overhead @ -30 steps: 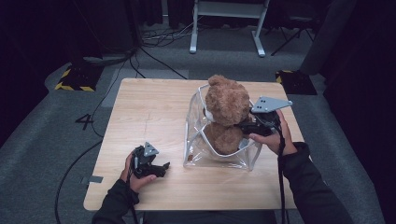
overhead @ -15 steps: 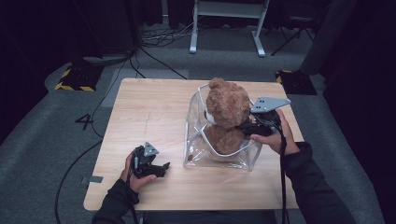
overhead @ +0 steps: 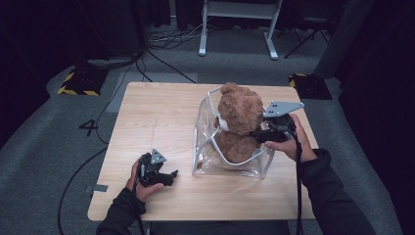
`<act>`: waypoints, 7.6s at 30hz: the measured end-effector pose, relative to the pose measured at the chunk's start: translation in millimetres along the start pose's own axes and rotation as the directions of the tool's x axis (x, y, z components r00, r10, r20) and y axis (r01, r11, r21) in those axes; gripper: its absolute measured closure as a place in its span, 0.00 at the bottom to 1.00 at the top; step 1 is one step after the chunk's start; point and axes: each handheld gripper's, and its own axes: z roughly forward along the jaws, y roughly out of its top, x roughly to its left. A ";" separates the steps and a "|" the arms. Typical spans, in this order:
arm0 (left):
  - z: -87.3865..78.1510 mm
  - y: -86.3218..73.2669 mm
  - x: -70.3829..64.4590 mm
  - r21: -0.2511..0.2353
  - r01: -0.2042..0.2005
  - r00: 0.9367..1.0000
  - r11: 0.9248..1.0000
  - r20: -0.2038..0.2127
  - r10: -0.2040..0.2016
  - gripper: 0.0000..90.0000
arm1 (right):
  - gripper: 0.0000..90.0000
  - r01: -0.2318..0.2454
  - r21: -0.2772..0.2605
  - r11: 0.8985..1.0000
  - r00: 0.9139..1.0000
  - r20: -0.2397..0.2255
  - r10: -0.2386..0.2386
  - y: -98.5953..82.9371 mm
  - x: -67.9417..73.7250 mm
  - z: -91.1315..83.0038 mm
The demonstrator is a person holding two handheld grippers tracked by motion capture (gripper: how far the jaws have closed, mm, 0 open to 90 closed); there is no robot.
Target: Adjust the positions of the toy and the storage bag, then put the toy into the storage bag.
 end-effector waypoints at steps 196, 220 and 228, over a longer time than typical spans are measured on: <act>0.9 0.5 0.1 -0.004 0.001 1.000 1.000 0.004 -0.001 0.15 | 0.31 -0.208 0.230 0.951 0.968 0.188 0.166 -202.6 -34.5 -26.2; 1.0 0.6 0.0 -0.004 0.002 1.000 1.000 0.004 -0.002 0.15 | 0.31 -0.261 0.206 0.943 0.962 0.135 0.237 -236.3 -25.0 -27.4; 1.5 1.3 -0.1 -0.002 0.002 1.000 1.000 0.004 -0.002 0.15 | 0.30 -0.288 0.124 0.949 0.954 0.121 0.274 -249.0 -23.8 -30.9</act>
